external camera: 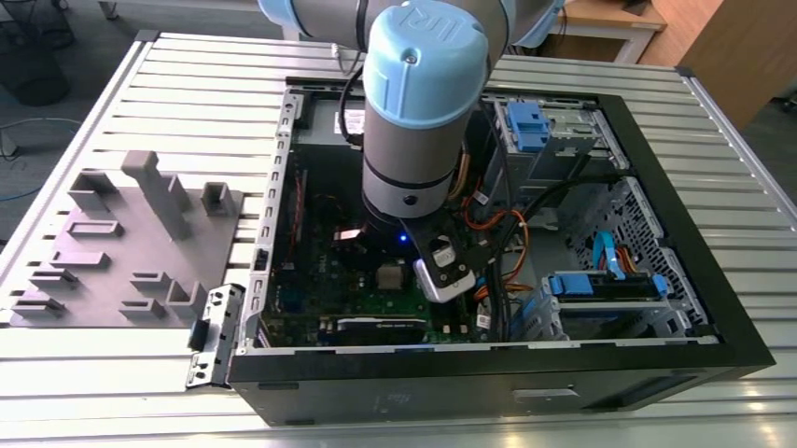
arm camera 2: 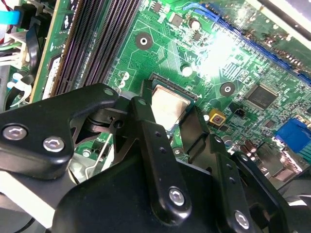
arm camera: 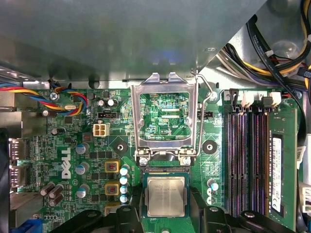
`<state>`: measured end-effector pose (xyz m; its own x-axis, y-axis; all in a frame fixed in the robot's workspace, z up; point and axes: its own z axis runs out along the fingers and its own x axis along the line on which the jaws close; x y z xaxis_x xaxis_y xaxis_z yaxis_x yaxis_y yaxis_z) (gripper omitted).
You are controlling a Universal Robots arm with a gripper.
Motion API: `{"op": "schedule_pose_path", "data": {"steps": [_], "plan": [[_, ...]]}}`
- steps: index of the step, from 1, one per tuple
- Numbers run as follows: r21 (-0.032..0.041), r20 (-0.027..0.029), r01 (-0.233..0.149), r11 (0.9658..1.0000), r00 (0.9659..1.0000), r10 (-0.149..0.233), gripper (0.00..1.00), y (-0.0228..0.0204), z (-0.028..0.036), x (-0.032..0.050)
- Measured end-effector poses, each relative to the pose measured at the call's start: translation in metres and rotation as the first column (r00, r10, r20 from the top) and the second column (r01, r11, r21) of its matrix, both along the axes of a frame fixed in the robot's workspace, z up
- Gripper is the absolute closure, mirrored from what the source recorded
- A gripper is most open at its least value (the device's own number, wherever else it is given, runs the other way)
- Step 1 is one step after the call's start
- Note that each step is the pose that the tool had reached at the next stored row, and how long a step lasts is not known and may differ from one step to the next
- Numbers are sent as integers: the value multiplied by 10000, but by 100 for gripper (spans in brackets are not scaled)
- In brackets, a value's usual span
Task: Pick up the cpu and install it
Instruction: 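Place the cpu into insertion slot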
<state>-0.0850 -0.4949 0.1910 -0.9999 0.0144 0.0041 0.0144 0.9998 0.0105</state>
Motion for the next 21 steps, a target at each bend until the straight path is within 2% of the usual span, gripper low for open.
{"op": "schedule_pose_path", "data": {"steps": [21], "plan": [[0, 0, 0, 10000, 10000, 0, 53, 0, -18, -6]]}}
